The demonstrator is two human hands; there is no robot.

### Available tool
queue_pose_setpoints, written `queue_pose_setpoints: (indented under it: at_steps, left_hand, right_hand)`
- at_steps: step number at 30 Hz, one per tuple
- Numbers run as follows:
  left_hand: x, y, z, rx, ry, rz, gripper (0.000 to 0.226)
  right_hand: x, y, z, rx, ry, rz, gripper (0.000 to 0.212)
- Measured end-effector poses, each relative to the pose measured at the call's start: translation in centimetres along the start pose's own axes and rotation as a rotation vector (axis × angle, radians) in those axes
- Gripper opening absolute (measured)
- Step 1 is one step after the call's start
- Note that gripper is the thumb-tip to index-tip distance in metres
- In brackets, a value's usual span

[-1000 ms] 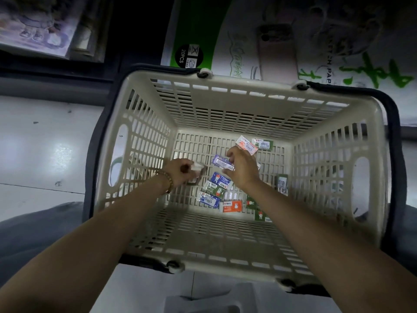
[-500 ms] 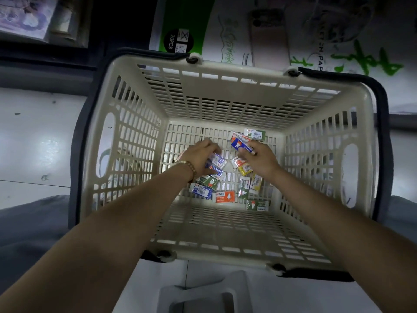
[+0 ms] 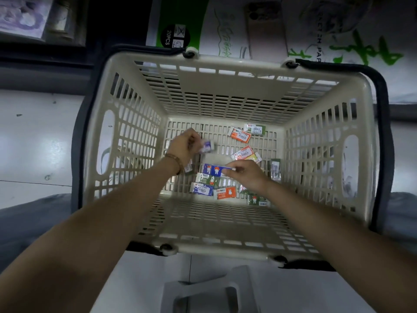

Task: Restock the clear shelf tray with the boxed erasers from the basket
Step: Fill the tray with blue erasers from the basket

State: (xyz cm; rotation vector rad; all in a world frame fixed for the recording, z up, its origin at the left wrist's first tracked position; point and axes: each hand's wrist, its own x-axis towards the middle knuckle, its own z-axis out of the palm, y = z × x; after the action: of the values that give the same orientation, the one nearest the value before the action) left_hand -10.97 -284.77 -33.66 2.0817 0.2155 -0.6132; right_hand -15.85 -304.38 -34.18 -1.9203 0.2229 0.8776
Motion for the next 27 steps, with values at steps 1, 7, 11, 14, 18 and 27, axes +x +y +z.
queue_pose_setpoints:
  at_steps: [1,7,11,14,18,27]
  left_hand:
    - [-0.2,0.1,-1.1,-0.075,0.022,-0.041,0.007]
    - [-3.5,-1.8,-4.6,-0.065,-0.320,-0.324,0.030]
    - [-4.5,-2.2,-3.6,-0.064,-0.331,-0.403,0.013]
    - [-4.2,-1.5,-3.8,-0.031,-0.248,-0.369,0.008]
    - [-4.3,0.5,-4.9,-0.512,-0.163,-0.432,0.008]
    - [-6.3,3.5,-4.9,-0.333,-0.503,-0.355,0.052]
  right_hand:
    - [0.3,-0.3,0.9,-0.015,0.014,-0.022,0.025]
    - [1.4,-1.1,3.8,-0.232,0.113,-0.008,0.033]
    - [1.1,-1.2,4.1,-0.371,0.005,0.093,0.038]
    - [0.5,-1.5,3.5,-0.194,-0.029,0.093,0.034]
    - [-0.6,-4.4,-0.5,0.071,-0.071,0.058,0.036]
    - [-2.2,-11.4,-1.2,-0.127,-0.255,-0.208,0.042]
